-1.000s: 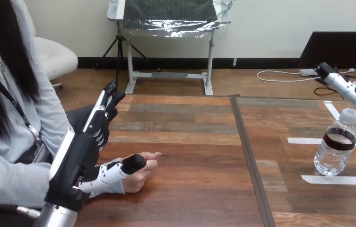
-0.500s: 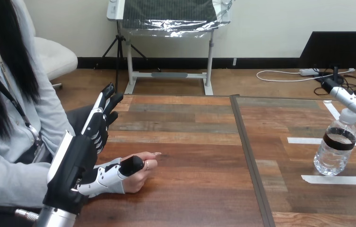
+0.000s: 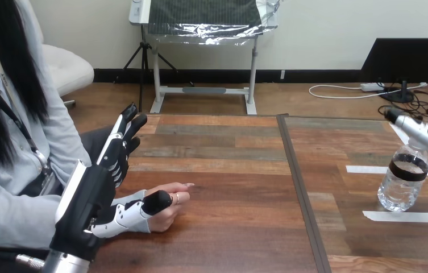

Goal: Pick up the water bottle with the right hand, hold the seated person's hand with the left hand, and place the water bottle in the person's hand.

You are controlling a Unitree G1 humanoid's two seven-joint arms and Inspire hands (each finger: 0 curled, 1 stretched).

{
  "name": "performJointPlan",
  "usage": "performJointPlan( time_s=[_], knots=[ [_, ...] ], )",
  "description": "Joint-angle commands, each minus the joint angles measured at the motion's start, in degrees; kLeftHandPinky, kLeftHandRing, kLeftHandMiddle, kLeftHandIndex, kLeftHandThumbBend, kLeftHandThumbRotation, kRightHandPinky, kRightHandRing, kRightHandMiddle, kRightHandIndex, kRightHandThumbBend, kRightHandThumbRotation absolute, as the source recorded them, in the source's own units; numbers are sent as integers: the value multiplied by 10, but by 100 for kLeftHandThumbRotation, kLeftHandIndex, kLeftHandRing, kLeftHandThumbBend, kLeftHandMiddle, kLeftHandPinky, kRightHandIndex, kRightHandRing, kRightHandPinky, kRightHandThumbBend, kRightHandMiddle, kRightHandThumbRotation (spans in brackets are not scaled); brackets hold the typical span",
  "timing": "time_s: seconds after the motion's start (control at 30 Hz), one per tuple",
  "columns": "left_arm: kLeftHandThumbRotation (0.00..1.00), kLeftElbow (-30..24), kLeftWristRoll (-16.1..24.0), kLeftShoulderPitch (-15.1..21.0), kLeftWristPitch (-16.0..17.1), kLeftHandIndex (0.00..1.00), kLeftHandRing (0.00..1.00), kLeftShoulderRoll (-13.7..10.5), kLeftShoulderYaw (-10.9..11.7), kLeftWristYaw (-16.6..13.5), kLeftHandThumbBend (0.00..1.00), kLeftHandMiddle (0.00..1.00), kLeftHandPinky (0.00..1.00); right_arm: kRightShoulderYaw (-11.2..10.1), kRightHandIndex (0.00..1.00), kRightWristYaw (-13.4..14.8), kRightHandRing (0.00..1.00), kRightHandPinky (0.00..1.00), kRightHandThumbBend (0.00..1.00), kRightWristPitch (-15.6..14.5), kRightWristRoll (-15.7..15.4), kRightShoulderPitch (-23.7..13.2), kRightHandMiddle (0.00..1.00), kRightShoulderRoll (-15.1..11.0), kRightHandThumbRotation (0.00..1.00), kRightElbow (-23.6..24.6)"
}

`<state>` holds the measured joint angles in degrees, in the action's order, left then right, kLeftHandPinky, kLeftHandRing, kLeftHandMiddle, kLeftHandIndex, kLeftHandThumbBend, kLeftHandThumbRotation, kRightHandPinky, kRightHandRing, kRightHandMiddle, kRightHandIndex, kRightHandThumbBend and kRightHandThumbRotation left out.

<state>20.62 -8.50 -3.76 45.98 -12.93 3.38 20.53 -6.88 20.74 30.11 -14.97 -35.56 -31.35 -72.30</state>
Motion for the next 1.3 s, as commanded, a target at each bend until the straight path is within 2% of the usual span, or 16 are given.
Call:
performJointPlan(
  time_s=[0.0,0.57,0.73,0.9,1.27],
  knots=[
    [55,-23,-1,20,16,100,100,-10,10,1,100,100,97,0,88,-9,85,74,100,-14,10,-44,83,-6,42,-5],
    [55,-20,-3,20,29,100,100,-12,10,1,100,100,97,6,87,-34,85,70,100,-43,14,-35,83,2,36,-12],
    [55,-23,-3,17,29,100,100,-13,11,1,100,100,97,12,88,-40,85,69,96,-47,10,-31,84,3,35,-14],
    [55,-23,-1,17,33,100,100,-14,12,0,100,100,97,8,89,-59,85,69,92,-60,18,-30,85,7,34,-16],
    [55,-19,-6,18,46,100,100,-13,13,2,100,100,95,6,90,-80,85,71,90,-78,27,-26,86,17,34,-19]
  ],
)
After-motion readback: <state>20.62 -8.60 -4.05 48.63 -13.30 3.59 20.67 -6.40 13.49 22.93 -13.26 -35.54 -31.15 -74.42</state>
